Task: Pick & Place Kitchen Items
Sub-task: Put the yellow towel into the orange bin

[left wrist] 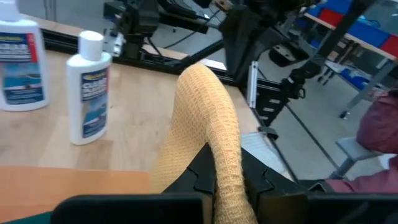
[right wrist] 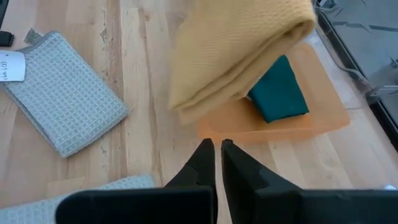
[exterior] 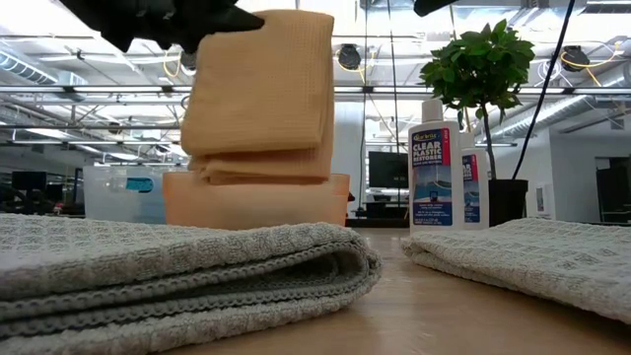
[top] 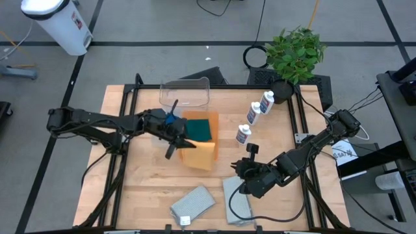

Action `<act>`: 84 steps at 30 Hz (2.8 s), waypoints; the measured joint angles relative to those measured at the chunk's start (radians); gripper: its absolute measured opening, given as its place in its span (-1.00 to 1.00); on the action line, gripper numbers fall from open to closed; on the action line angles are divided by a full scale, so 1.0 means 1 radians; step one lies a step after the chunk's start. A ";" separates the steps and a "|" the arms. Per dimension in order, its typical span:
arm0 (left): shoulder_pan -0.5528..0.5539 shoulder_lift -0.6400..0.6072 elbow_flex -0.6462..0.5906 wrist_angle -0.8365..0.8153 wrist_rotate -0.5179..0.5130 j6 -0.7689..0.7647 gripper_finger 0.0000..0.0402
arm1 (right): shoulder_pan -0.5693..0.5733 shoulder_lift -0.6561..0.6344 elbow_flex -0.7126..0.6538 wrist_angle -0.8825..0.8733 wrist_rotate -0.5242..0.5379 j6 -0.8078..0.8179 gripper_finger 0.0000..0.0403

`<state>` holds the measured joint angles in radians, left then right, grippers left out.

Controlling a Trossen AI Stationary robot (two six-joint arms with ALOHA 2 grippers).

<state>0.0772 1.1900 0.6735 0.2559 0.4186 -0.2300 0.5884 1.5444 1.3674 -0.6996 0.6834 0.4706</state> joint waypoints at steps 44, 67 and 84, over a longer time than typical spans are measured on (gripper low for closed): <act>-0.019 0.069 0.021 0.205 0.158 -0.357 -0.90 | 0.000 0.000 0.000 0.003 0.000 -0.008 -0.99; -0.104 0.094 0.017 0.027 -0.118 -0.193 -0.90 | 0.000 0.000 0.000 0.019 -0.003 -0.011 -0.99; 0.052 0.094 0.017 0.009 -0.104 -0.078 -0.90 | 0.000 0.000 0.000 0.018 -0.003 -0.015 -1.00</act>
<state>0.1292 1.2842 0.6903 0.2650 0.3150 -0.3079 0.5884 1.5444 1.3670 -0.6811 0.6800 0.4557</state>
